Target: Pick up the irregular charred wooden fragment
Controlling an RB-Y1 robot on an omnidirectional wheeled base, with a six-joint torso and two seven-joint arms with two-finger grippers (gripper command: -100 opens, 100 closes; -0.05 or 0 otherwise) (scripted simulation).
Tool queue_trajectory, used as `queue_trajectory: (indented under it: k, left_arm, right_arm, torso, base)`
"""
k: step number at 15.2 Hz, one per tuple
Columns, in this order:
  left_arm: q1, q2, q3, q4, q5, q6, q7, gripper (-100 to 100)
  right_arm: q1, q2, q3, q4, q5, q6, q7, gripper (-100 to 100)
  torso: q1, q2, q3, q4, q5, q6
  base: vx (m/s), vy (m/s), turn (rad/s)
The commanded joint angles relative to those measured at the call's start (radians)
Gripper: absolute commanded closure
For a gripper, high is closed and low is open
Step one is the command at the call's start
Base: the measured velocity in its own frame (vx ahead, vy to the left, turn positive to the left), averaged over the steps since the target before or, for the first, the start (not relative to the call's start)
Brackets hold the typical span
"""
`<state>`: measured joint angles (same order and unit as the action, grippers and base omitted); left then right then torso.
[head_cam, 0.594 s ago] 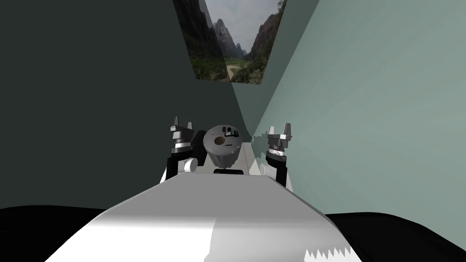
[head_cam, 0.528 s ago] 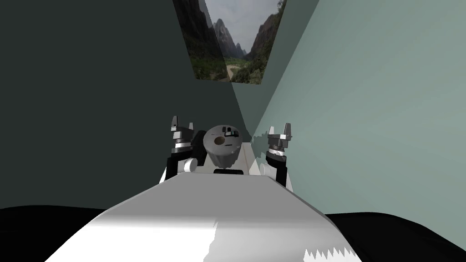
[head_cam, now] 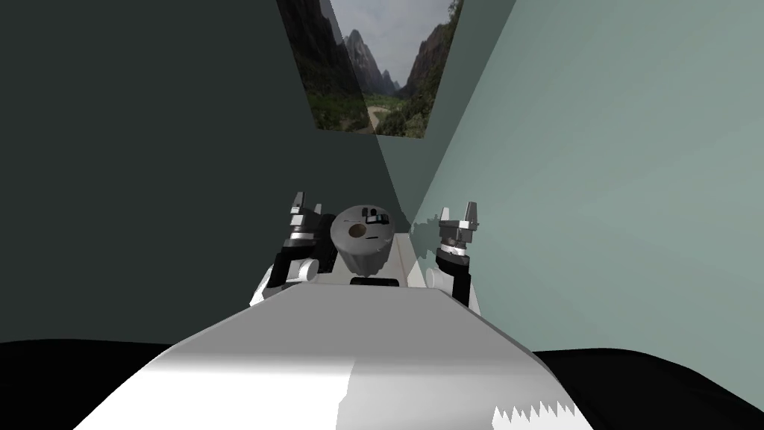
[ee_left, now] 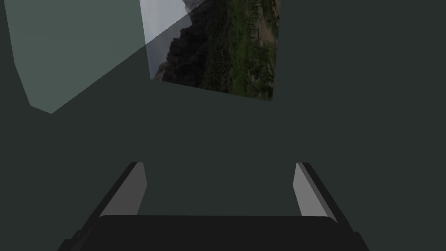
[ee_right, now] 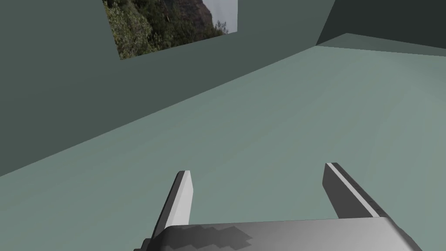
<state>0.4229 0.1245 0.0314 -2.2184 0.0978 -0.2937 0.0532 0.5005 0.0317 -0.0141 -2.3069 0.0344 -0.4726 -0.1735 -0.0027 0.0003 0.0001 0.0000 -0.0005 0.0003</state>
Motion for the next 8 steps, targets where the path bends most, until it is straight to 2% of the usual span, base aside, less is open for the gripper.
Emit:
queue_trajectory:
  k: [1,4,7,8]
  left_arm:
    - [-0.011,0.028,0.004,0.017,0.001,0.026,0.0,-100]
    - [-0.057,0.095,0.024,0.086,0.008,0.101,0.0,-100]
    - [-0.075,0.113,0.032,0.113,0.011,0.137,0.0,-100]
    - [-0.094,0.129,0.04,0.141,0.014,0.169,0.001,-100]
  right_arm:
    - [0.0,0.0,0.0,0.0,0.0,0.0,0.0,0]
    - [0.0,0.0,0.0,0.0,0.0,0.0,0.0,0]
    - [0.0,0.0,0.0,0.0,0.0,0.0,0.0,0]
    - [0.0,0.0,0.0,0.0,0.0,0.0,0.0,0]
  torso:
    - [0.0,0.0,0.0,0.0,0.0,0.0]
    - [-0.001,0.0,0.0,0.0,0.0,0.0]
    - [-0.002,0.001,0.0,0.0,-0.001,0.0]
    - [-0.002,0.0,0.0,0.0,-0.001,0.0]
  base:
    - [-0.011,-0.05,-0.048]
    - [-0.013,-0.065,-0.076]
    - [-0.015,-0.07,-0.053]
    - [-0.003,-0.064,-0.066]
